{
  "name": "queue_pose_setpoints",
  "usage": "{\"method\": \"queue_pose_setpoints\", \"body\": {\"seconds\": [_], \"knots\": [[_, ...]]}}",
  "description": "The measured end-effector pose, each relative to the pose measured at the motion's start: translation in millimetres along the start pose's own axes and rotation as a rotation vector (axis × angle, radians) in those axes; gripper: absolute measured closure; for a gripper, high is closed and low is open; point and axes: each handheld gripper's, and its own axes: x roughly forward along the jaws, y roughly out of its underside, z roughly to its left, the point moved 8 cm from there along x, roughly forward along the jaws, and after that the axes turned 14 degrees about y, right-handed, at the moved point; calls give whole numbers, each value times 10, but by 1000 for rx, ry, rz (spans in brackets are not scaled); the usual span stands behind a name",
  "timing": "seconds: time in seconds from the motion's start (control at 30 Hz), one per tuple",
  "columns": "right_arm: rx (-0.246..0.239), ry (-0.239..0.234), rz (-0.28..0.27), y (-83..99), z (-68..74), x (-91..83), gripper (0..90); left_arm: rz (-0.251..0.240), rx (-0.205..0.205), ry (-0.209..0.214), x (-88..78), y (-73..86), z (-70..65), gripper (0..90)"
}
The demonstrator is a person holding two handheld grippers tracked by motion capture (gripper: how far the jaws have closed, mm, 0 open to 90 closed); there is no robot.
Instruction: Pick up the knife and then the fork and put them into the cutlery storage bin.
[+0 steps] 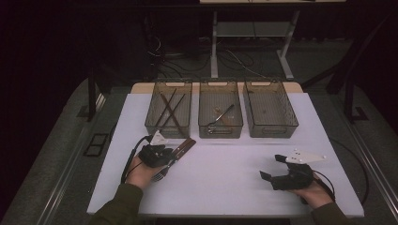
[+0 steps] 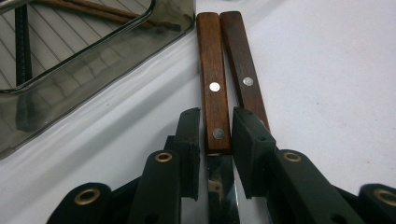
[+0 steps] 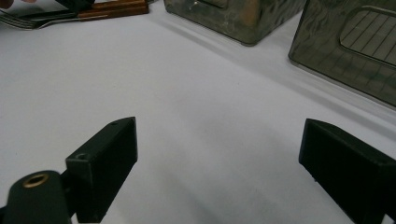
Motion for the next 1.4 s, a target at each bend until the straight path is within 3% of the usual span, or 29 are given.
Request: {"method": "queue_pose_setpoints", "body": {"seconds": [0.43,0.63,0.77,0.83,1.03,1.27,1.4], "knots": [[2,-4,-4,-3,11,-9,113,-7,35,0,7,8,-11,772],[4,-4,-4,-4,8,-11,113,-8,41,24,-9,-12,2,774],[6,-4,-4,-4,2,-14,113,-61,32,54,-105,-70,35,773],[5,-6,-3,-4,3,-12,113,-61,17,77,-139,-63,47,774],[8,-13,-6,-9,13,-13,113,-45,41,128,-188,-92,-12,773],[3,-36,-19,-48,18,-24,113,-57,105,198,-192,-205,-202,773],[-31,-46,-32,-95,19,-35,113,-54,146,242,-155,-270,-317,773]]}}
